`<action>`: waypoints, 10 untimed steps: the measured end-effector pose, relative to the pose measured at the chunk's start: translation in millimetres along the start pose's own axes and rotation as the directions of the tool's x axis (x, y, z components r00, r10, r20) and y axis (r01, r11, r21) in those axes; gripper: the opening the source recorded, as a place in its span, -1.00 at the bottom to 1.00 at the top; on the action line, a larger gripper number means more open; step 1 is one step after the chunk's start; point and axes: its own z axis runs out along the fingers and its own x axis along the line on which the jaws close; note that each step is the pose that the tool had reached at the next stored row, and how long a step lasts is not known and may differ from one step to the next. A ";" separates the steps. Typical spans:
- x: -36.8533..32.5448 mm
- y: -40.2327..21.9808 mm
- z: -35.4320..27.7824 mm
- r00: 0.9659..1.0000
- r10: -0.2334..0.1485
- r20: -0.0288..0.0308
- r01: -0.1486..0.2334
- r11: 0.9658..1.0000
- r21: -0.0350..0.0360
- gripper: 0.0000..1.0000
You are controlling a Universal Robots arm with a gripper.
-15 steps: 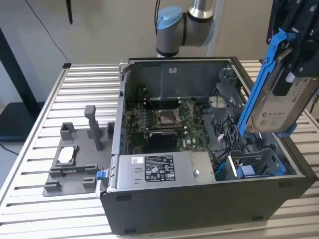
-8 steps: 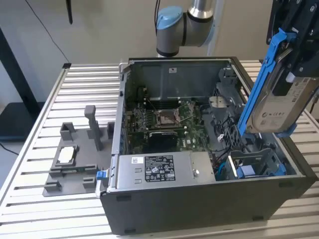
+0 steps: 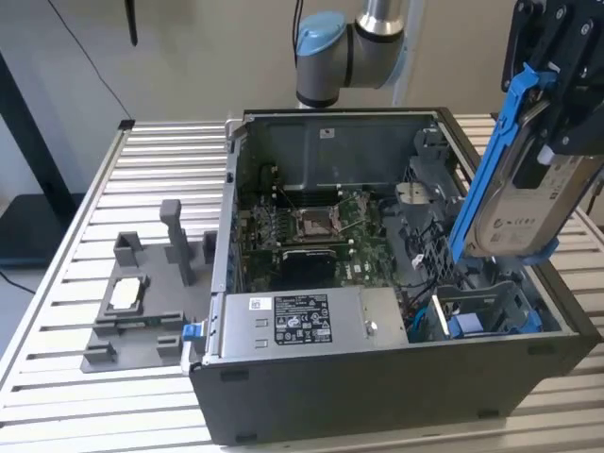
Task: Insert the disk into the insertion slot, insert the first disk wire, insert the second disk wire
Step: 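Insert the disk into the insertion slot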
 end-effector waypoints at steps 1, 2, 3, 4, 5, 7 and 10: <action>0.0 -0.1 1.3 1.000 0.000 0.000 0.000 1.000 0.001 -0.35; 0.0 -0.3 2.6 1.000 0.000 0.000 0.000 1.000 0.002 -0.35; -0.1 -0.3 4.0 1.000 0.000 0.000 0.000 1.000 0.003 -0.35; -0.1 -0.4 5.4 1.000 0.000 0.000 0.000 1.000 0.003 -0.35; -0.1 -0.5 6.8 1.000 0.000 0.000 0.000 1.000 0.004 -0.35; 0.0 -1.0 9.8 1.000 0.000 0.000 0.000 1.000 0.004 -0.35; 0.1 -2.2 14.0 1.000 0.000 0.000 0.000 1.000 0.005 -0.35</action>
